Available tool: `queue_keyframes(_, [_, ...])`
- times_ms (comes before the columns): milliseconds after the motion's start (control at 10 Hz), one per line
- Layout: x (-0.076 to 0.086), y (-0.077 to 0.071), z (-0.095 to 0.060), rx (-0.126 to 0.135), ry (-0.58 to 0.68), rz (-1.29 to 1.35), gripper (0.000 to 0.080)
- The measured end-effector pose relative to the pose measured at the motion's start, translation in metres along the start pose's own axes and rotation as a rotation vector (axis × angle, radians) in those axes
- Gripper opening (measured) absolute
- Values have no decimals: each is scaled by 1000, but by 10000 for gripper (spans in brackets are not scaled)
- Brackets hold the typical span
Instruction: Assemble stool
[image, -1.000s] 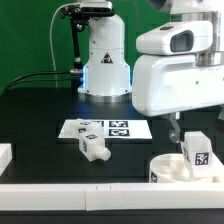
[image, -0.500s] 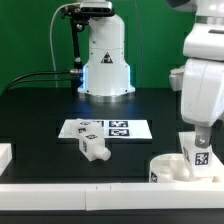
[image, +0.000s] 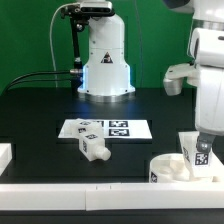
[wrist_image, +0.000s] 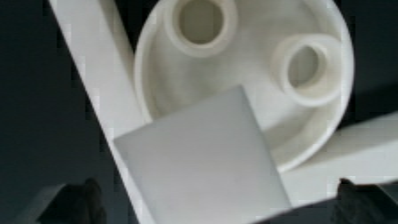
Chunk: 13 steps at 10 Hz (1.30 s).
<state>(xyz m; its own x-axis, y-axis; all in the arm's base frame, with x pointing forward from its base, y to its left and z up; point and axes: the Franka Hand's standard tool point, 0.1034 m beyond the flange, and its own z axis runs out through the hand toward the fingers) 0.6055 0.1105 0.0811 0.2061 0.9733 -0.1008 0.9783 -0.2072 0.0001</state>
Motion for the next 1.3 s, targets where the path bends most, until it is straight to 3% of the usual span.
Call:
queue_keyframes(400, [-4,-2,10,11,-12,-35,649])
queue_keyframes(600, [-4,-2,10,12,-11,30,404])
queue_keyframes(700, [-4,-2,10,11,-12,105,404])
queue_keyframes(800, [-4,-2,10,12,-12,141,334])
queue_keyframes(1100, [-5,-3,11,28,-10,467,334])
queue_keyframes(1200, [-6,-3,11,57,5,617,334])
queue_keyframes(1300, [-7,-2,12,109,32,812,334])
